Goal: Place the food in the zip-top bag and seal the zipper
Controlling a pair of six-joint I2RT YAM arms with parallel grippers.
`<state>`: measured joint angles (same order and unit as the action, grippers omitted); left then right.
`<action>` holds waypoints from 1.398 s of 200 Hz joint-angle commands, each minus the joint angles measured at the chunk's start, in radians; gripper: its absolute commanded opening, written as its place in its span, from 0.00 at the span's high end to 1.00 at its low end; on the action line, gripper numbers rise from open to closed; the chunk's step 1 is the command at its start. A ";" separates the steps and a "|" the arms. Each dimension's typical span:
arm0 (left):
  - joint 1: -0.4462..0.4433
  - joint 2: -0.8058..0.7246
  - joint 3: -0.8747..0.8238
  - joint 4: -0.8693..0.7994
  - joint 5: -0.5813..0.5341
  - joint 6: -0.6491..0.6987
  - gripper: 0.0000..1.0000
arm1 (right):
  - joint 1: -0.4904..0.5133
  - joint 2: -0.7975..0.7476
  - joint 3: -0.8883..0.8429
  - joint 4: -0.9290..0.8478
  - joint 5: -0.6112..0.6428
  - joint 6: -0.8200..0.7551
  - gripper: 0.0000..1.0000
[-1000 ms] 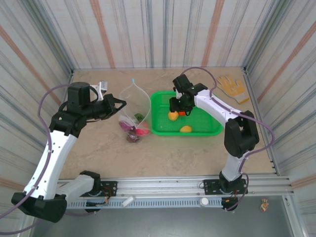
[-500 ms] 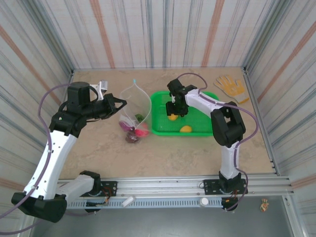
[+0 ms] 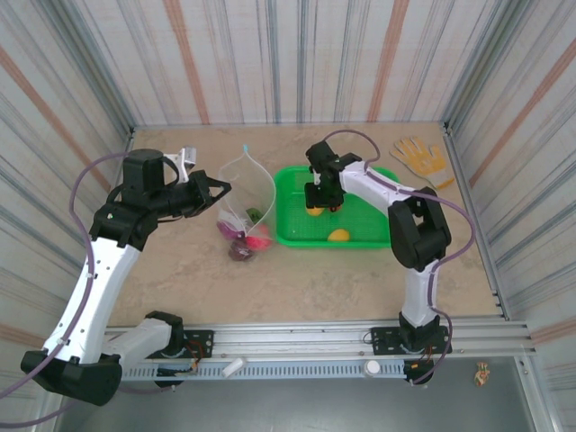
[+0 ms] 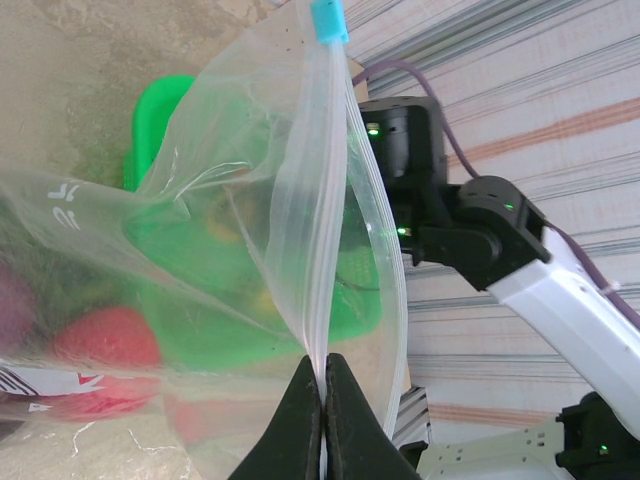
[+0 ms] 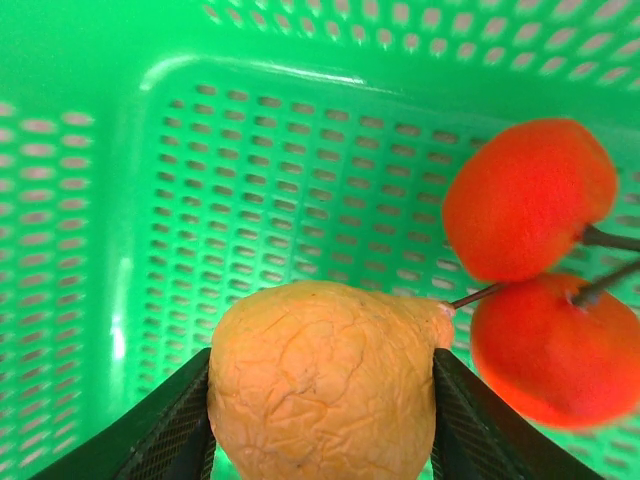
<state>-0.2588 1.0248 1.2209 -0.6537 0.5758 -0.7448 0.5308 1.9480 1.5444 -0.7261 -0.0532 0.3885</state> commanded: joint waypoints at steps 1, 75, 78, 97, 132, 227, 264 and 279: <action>0.004 -0.012 0.022 0.025 0.020 0.005 1.00 | 0.003 -0.149 0.035 -0.055 0.007 -0.016 0.54; 0.004 -0.013 0.008 0.028 0.018 0.002 1.00 | 0.093 -0.380 0.210 -0.076 -0.068 -0.080 0.53; 0.004 -0.013 0.007 0.028 0.018 0.002 1.00 | 0.106 -0.382 0.223 -0.077 -0.069 -0.087 0.53; 0.004 -0.014 0.005 0.026 0.017 0.000 1.00 | 0.184 -0.374 0.312 -0.090 -0.062 -0.122 0.53; 0.004 -0.015 -0.004 0.027 0.014 -0.005 1.00 | 0.311 -0.306 0.452 -0.116 -0.076 -0.155 0.53; 0.004 -0.026 0.009 0.025 0.008 -0.008 1.00 | 0.437 -0.062 0.613 -0.259 0.176 -0.168 0.54; 0.004 -0.025 0.015 0.026 0.010 -0.008 1.00 | 0.437 -0.020 0.636 -0.271 0.199 -0.160 0.51; 0.005 -0.025 0.014 0.025 0.009 -0.007 1.00 | 0.439 -0.005 0.651 -0.278 0.197 -0.156 0.43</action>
<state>-0.2543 1.0191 1.2171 -0.6521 0.5751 -0.7490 0.9627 1.9156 2.1452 -0.9730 0.1078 0.2413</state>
